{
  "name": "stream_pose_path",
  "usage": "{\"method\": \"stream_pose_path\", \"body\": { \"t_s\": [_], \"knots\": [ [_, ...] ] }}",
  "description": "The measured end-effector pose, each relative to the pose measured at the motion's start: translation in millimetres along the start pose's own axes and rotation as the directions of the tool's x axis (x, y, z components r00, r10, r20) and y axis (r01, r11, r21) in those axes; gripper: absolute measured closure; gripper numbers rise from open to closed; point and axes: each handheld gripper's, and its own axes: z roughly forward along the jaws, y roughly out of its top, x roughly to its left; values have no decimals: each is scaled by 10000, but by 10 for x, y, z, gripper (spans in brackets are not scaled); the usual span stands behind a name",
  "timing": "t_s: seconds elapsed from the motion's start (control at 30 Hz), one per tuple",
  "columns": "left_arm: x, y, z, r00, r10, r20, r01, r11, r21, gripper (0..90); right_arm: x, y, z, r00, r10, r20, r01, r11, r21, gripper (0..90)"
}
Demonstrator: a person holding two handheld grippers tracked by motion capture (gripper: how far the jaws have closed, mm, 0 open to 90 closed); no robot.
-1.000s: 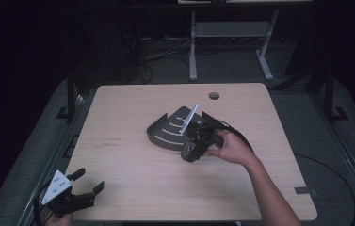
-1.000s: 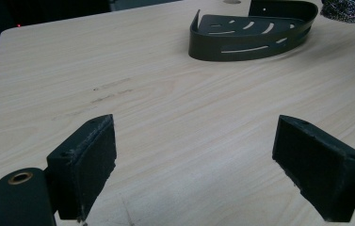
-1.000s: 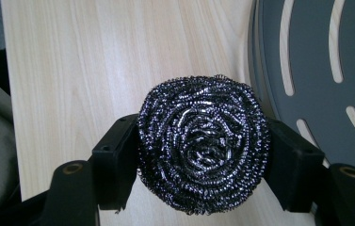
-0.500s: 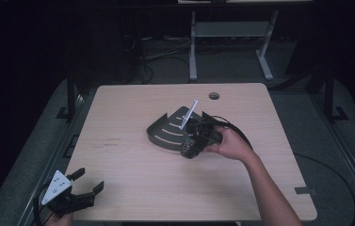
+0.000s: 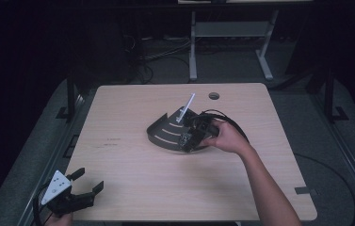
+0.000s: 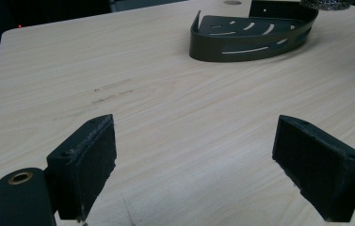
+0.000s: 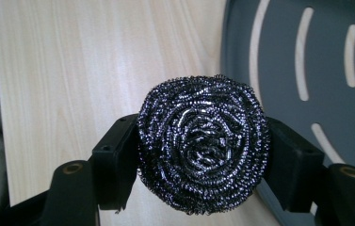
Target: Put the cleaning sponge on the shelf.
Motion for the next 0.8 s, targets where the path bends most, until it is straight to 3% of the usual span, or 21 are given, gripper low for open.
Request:
{"method": "stream_pose_path", "body": {
  "t_s": [0.1,0.3,0.8],
  "knots": [
    [0,1,0,10000,-10,9,10,10000,-10,133,-45,20,-28,9999,114,-111,-115,9998,-136,337],
    [-2,-2,-2,10000,-23,4,23,10000,-23,133,-123,60,-22,9998,181,5,-181,9998,101,336],
    [1,-1,-5,10000,-31,-2,31,10000,-22,133,-323,52,127,9981,614,-28,-614,9980,176,336]
  ]
}}
